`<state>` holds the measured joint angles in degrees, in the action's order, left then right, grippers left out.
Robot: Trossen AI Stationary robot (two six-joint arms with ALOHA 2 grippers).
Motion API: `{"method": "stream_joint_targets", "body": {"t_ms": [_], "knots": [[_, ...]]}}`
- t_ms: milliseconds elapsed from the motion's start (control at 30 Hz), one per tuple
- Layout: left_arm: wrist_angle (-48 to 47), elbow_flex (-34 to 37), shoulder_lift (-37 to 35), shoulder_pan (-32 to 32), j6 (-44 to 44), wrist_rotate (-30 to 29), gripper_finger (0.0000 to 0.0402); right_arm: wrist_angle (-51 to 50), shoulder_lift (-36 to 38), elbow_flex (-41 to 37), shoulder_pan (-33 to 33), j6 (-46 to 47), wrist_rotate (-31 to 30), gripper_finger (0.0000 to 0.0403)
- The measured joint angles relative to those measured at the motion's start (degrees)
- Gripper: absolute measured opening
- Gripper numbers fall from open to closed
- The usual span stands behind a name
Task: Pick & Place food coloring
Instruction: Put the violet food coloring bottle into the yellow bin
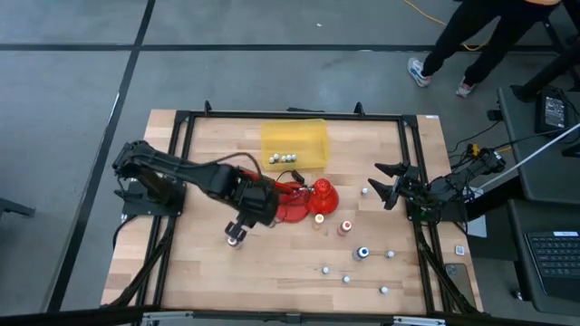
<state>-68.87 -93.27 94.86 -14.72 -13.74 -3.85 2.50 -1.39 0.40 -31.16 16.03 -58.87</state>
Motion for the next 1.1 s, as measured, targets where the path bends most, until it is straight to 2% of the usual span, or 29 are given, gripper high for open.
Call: {"method": "stream_joint_targets", "body": {"t_ms": [300, 500, 667, 1100], "knots": [[-9.25, -20.11, 7.79, 8.72, 2.28, -0.16, 0.0118, 0.0, 0.0, -0.02, 0.0, 0.0, 0.0, 0.0347], [-12.23, -33.2, 15.41, 17.13, 2.12, -1.48, 0.0126, 0.0, 0.0, 0.0, 0.0, 0.0, -0.02, 0.0347], [-12.56, -41.51, 22.11, 25.29, 2.19, -2.09, 0.012, 0.0, 0.02, 0.0, 0.0, 0.0, 0.0, 0.0347], [-10.66, -40.95, 31.47, 44.26, 4.36, -2.19, 0.0119, 0.02, 0.02, 0.0, 0.01, 0.0, -0.02, 0.0347]]}}
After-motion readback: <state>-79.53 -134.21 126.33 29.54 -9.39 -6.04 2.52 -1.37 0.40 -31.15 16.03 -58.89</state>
